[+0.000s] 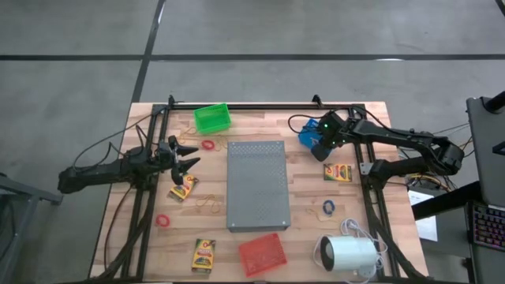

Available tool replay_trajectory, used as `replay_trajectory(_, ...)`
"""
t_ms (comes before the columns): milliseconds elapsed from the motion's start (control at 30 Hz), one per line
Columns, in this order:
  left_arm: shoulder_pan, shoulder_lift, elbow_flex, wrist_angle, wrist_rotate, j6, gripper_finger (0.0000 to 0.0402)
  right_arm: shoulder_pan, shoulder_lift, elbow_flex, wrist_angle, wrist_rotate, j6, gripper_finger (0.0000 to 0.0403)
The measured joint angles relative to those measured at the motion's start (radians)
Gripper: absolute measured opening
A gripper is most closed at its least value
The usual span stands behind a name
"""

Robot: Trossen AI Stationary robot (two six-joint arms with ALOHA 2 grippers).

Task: Pick & Place Office Desk Supplies
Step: Put the yellow rubber band into the blue basket

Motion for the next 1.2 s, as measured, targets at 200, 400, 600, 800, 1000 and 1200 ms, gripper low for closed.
replay_trajectory(200, 0.0, 0.0, 0.0, 0.0, 0.0, 0.0, 0.0212, 0.0, 0.0, 0.0, 0.004, -0.001, -0.002, 0.0054)
replay_trajectory(400, 0.0, 0.0, 0.0, 0.0, 0.0, 0.0, 0.0212, 0.0, 0.0, 0.0, 0.026, 0.006, -0.003, 0.0104)
replay_trajectory(600, 0.0, 0.0, 0.0, 0.0, 0.0, 0.0, 0.0212, 0.0, 0.0, 0.0, 0.044, 0.009, -0.004, 0.0136)
replay_trajectory(800, 0.0, 0.0, 0.0, 0.0, 0.0, 0.0, 0.0212, 0.0, 0.0, 0.0, 0.047, 0.009, -0.004, 0.0146)
replay_trajectory(1000, 0.0, 0.0, 0.0, 0.0, 0.0, 0.0, 0.0212, 0.001, -0.006, 0.0, 0.07, -0.056, -0.052, 0.0139)
replay_trajectory(1200, 0.0, 0.0, 0.0, 0.0, 0.0, 0.0, 0.0212, 0.001, -0.034, 0.034, 0.067, -0.071, -0.061, 0.0144)
